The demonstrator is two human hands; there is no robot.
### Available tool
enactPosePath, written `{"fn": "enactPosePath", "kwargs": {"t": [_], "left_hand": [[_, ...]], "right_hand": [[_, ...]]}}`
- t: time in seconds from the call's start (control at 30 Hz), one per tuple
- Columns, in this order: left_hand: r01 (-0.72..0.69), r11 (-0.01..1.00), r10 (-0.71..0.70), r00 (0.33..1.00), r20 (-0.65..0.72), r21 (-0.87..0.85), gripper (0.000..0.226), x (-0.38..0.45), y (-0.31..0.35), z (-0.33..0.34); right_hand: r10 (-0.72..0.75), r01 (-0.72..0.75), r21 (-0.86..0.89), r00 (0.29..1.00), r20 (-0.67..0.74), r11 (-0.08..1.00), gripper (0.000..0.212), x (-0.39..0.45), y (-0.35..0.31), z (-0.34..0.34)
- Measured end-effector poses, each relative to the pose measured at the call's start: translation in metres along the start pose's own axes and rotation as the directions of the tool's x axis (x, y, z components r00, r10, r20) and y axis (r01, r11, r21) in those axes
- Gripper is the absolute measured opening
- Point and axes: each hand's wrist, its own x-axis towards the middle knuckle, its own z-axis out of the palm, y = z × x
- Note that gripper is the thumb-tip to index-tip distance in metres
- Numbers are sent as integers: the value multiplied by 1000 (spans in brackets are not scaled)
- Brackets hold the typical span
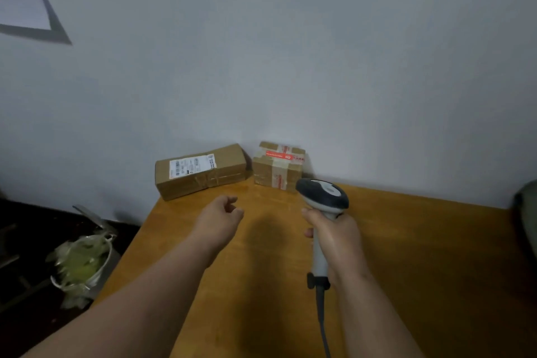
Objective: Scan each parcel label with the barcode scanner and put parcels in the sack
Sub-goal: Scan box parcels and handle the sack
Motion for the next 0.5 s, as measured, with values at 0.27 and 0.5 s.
{"fn": "enactPosePath", "kwargs": {"t": [0.27, 0.5], "left_hand": [[-180, 971, 169, 982, 82, 154, 58, 113, 28, 50], [-96, 995, 97, 990, 105, -14, 67, 176, 31, 72]], "right_hand": [[72, -72, 7, 997, 3, 997, 8, 90, 11, 15], [84, -83, 74, 996, -8, 994, 16, 153, 11, 20]]}}
